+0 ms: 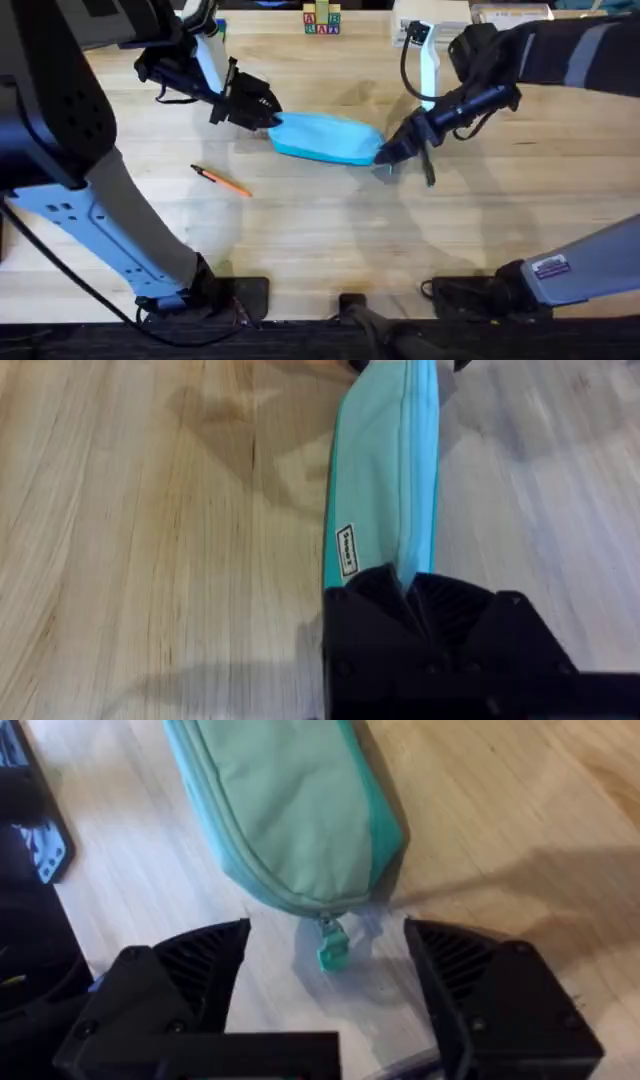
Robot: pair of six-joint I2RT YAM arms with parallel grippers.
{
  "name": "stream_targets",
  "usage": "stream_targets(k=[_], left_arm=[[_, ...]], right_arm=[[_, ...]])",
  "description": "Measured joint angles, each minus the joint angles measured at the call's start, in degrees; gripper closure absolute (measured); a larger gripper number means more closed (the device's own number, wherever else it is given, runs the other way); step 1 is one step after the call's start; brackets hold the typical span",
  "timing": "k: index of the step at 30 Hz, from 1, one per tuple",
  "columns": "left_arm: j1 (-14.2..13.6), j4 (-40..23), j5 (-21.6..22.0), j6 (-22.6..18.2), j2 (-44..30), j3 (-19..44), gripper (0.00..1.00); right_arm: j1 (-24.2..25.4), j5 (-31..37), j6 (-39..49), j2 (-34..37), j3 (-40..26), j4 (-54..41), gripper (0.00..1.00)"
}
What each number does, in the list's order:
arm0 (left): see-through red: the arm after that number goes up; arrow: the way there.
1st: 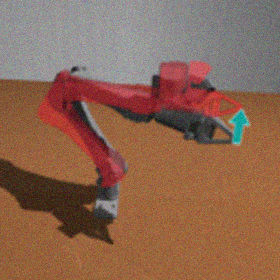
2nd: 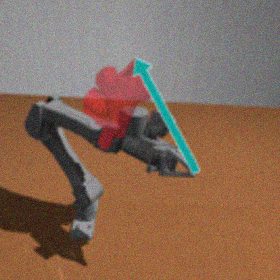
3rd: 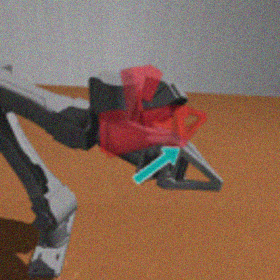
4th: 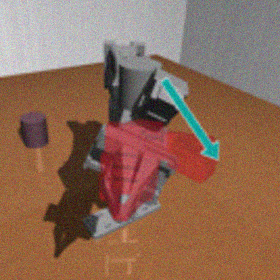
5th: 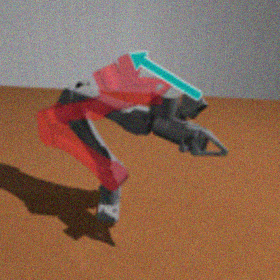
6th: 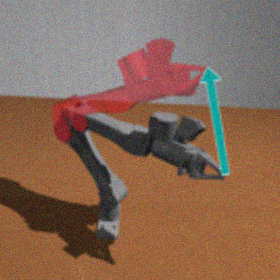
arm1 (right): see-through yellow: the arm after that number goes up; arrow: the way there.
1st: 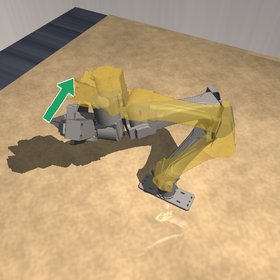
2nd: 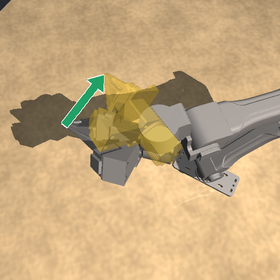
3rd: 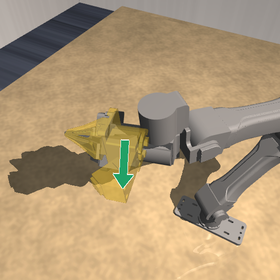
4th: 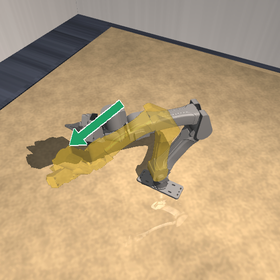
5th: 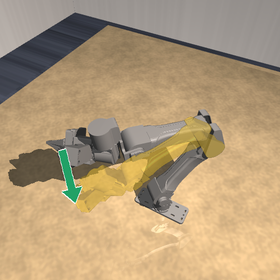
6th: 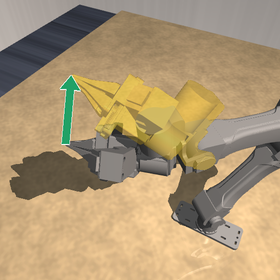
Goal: Unzip the bag, pick up the pens from the table one at a time and place them inside, then zip the bag closed.
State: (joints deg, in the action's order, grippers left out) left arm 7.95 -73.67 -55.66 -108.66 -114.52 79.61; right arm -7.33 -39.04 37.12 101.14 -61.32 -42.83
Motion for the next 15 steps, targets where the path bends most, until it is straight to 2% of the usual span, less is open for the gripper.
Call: stream_targets(k=[7, 8, 9, 15], left_arm=[[0.02, 0.00, 0.00, 0.02, 0.00, 0.00, 0.958], [0.02, 0.01, 0.00, 0.00, 0.00, 0.00, 0.958], [0.02, 0.00, 0.00, 0.02, 0.00, 0.00, 0.958], [0.02, 0.00, 0.00, 0.00, 0.00, 0.00, 0.958]], right_arm=[[0.00, 0.00, 0.00, 0.03, 0.00, 0.00, 0.211], [0.00, 0.01, 0.00, 0.03, 0.00, -0.01, 0.245], [0.00, 0.02, -0.02, 0.03, 0.00, -0.02, 0.375], [0.00, 0.02, -0.01, 0.03, 0.00, -0.19, 0.509]])
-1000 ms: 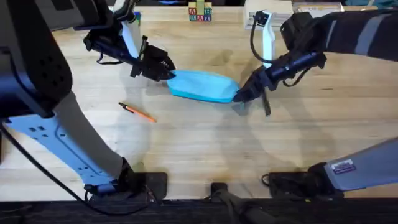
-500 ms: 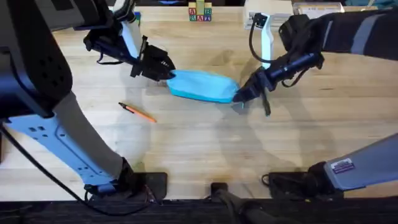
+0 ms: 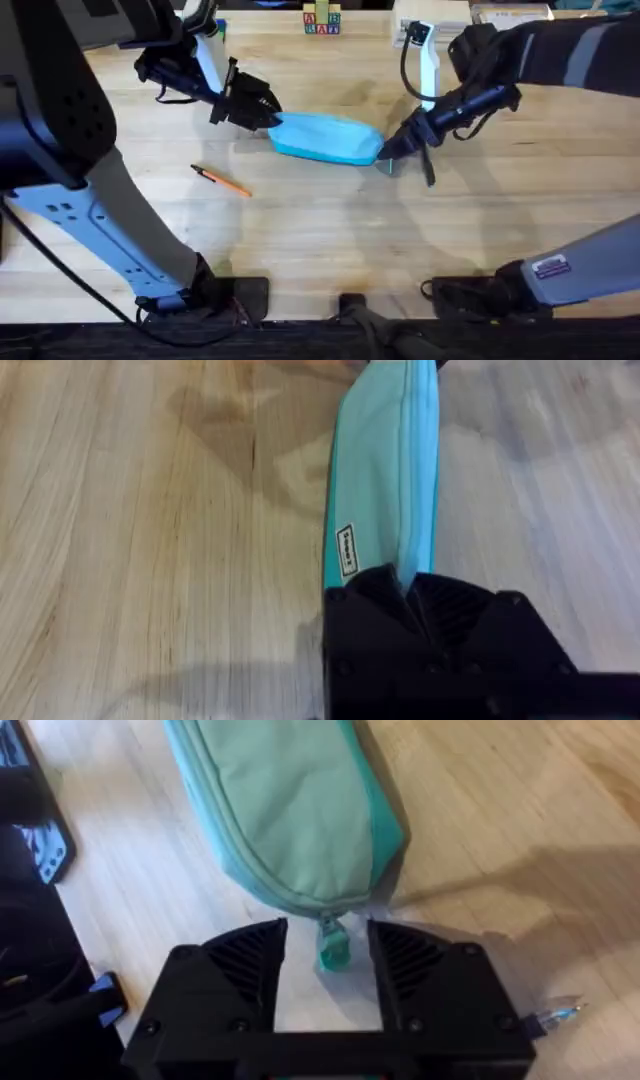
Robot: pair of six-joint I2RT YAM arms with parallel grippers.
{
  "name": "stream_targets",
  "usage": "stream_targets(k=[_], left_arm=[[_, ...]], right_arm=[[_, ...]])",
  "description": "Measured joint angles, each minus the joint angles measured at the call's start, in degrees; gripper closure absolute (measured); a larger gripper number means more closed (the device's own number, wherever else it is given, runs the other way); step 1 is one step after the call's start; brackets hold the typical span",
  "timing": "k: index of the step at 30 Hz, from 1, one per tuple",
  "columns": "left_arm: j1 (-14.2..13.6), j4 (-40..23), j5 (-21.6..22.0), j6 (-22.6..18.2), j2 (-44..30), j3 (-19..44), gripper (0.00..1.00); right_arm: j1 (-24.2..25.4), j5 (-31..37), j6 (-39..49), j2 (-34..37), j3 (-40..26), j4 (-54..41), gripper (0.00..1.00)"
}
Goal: Unzip the bag, pick up the pens from the table one at a time and place them inside, then zip the bag closed.
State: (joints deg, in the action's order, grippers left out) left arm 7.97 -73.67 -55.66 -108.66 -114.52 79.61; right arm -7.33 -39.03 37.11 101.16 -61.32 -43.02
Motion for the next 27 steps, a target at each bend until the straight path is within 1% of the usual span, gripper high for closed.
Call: stream_targets(k=[1, 3, 8, 9, 13, 14, 16, 23, 27], left_arm=[[0.00, 0.00, 0.00, 0.02, 0.00, 0.00, 0.958], [0.00, 0.00, 0.00, 0.00, 0.00, 0.00, 0.958], [0.00, 0.00, 0.00, 0.00, 0.00, 0.00, 0.958], [0.00, 0.00, 0.00, 0.00, 0.00, 0.00, 0.958], [0.00, 0.00, 0.00, 0.02, 0.00, 0.00, 0.958], [0.00, 0.00, 0.00, 0.00, 0.00, 0.00, 0.958], [0.00, 0.00, 0.00, 0.02, 0.00, 0.00, 0.958], [0.00, 0.00, 0.00, 0.02, 0.00, 0.00, 0.958], [0.00, 0.00, 0.00, 0.01, 0.00, 0.00, 0.958]], right_arm=[[0.00, 0.00, 0.00, 0.00, 0.00, -0.05, 0.518], [0.00, 0.00, 0.01, 0.00, 0.00, -0.07, 0.582], [0.00, 0.00, 0.00, 0.00, 0.00, -0.05, 0.639], [0.00, 0.00, 0.01, 0.00, 0.00, -0.05, 0.674], [0.00, 0.00, 0.02, 0.00, 0.00, -0.05, 0.700], [0.00, 0.00, 0.02, 0.00, 0.00, -0.05, 0.769], [0.00, 0.00, 0.04, 0.00, 0.00, 0.00, 0.963], [0.00, 0.01, -0.01, 0.00, 0.00, -0.03, 0.971], [0.00, 0.02, -1.54, 0.00, 0.00, -0.03, 0.972]])
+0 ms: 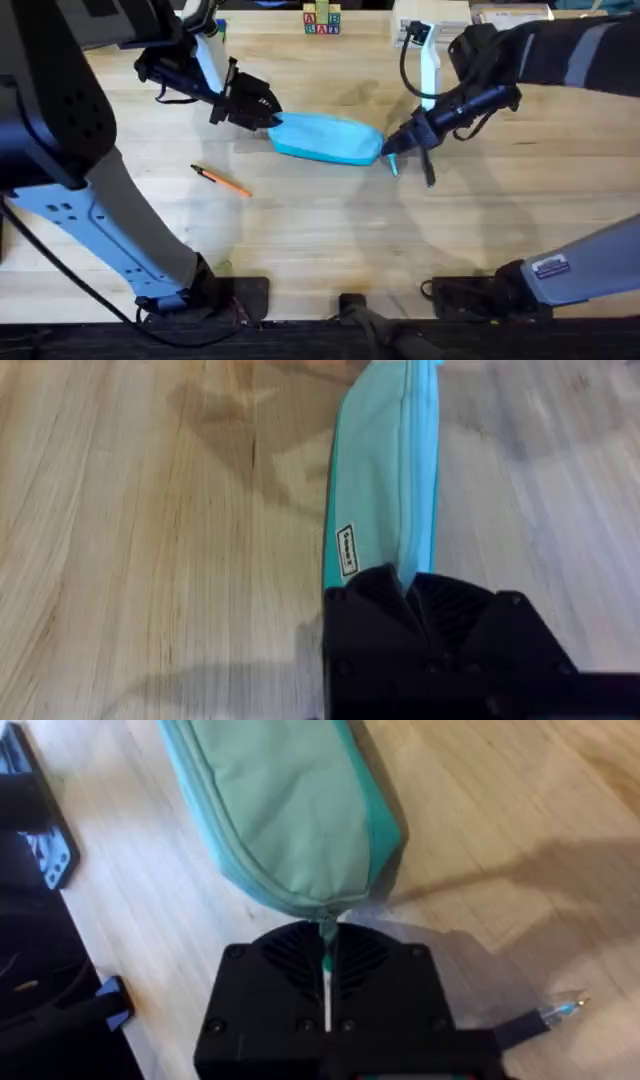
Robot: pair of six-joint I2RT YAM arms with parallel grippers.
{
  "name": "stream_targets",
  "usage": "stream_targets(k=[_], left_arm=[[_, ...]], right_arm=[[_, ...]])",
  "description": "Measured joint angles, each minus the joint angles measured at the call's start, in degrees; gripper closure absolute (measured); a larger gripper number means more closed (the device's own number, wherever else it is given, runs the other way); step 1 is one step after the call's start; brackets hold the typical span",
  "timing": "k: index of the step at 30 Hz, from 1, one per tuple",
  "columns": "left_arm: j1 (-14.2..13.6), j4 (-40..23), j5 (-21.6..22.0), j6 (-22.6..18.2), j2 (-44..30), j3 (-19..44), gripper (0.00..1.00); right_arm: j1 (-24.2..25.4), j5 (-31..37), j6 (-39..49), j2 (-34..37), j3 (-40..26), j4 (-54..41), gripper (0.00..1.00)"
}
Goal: Unzip the bag, pick up the pens from the table one at a time and place them inside, then zip the bag closed.
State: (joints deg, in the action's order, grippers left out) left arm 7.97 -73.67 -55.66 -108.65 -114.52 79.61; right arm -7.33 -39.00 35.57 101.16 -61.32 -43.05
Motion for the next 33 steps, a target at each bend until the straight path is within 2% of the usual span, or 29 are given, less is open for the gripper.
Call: stream_targets(k=[8, 17, 33], left_arm=[[0.00, -0.02, 0.02, -0.01, 0.00, 0.00, 0.958], [0.00, 0.00, 0.02, -0.01, 0.00, 0.00, 0.958], [-0.17, 0.00, 0.01, 0.01, 0.00, 0.00, 0.958]], right_arm=[[0.00, 0.43, -3.79, 0.00, -1.12, -2.47, 0.972], [-0.04, 4.83, -4.32, 0.16, -7.17, -10.20, 0.972], [-0.37, 5.96, -4.32, 0.22, -16.10, -17.32, 0.971]])
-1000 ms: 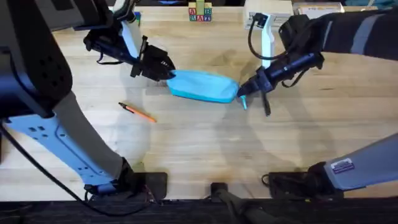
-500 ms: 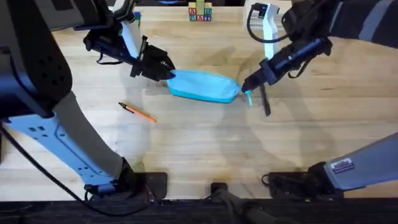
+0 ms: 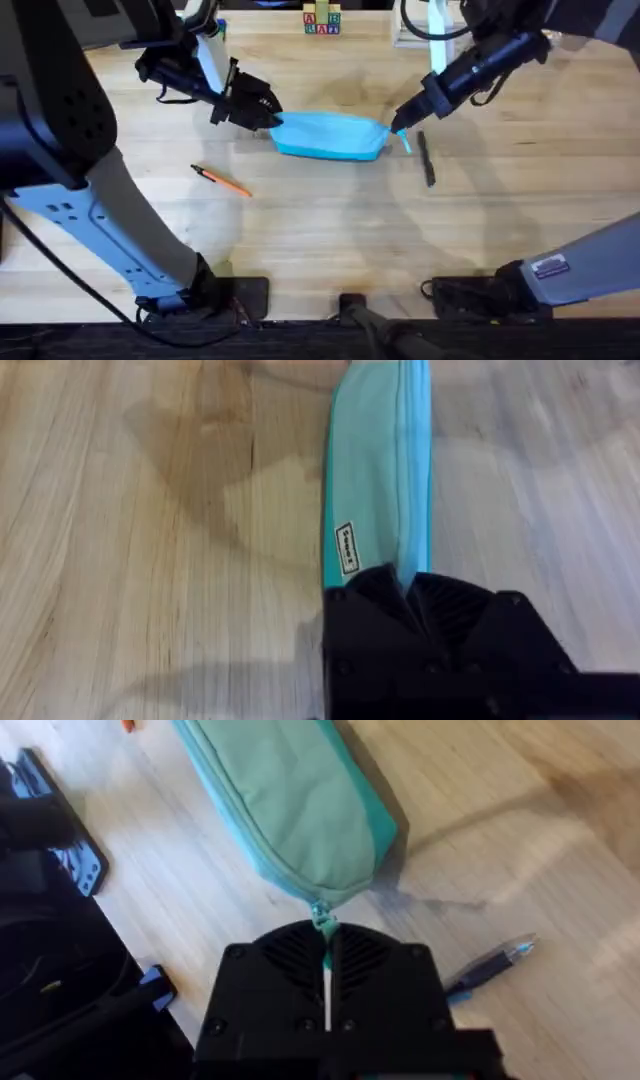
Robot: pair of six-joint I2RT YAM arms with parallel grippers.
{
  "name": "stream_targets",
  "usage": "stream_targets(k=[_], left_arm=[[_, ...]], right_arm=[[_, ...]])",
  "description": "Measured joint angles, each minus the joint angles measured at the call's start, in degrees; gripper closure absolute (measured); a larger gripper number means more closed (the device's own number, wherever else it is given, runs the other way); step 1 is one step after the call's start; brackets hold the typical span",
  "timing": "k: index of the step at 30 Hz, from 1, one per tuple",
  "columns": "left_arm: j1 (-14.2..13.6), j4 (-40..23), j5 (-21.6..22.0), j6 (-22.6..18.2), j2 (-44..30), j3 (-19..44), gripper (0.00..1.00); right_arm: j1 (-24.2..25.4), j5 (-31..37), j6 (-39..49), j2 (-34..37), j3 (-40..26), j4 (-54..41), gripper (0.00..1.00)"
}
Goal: Unzip the bag, pick up the pens from the table one at a time and place them inside, then zip the bag closed.
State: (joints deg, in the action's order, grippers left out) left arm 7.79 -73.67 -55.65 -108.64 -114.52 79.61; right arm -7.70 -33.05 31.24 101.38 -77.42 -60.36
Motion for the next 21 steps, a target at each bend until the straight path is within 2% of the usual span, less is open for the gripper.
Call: stream_targets(k=[15, 21], left_arm=[[-0.04, 0.00, 0.03, 0.00, 0.00, 0.00, 0.958], [-0.12, 0.00, -0.01, -0.02, 0.00, 0.00, 0.958]], right_arm=[[-0.04, 0.05, -2.86, 0.00, -1.49, -0.78, 0.971], [-1.50, 0.08, -3.49, 0.00, -1.58, -0.88, 0.971]])
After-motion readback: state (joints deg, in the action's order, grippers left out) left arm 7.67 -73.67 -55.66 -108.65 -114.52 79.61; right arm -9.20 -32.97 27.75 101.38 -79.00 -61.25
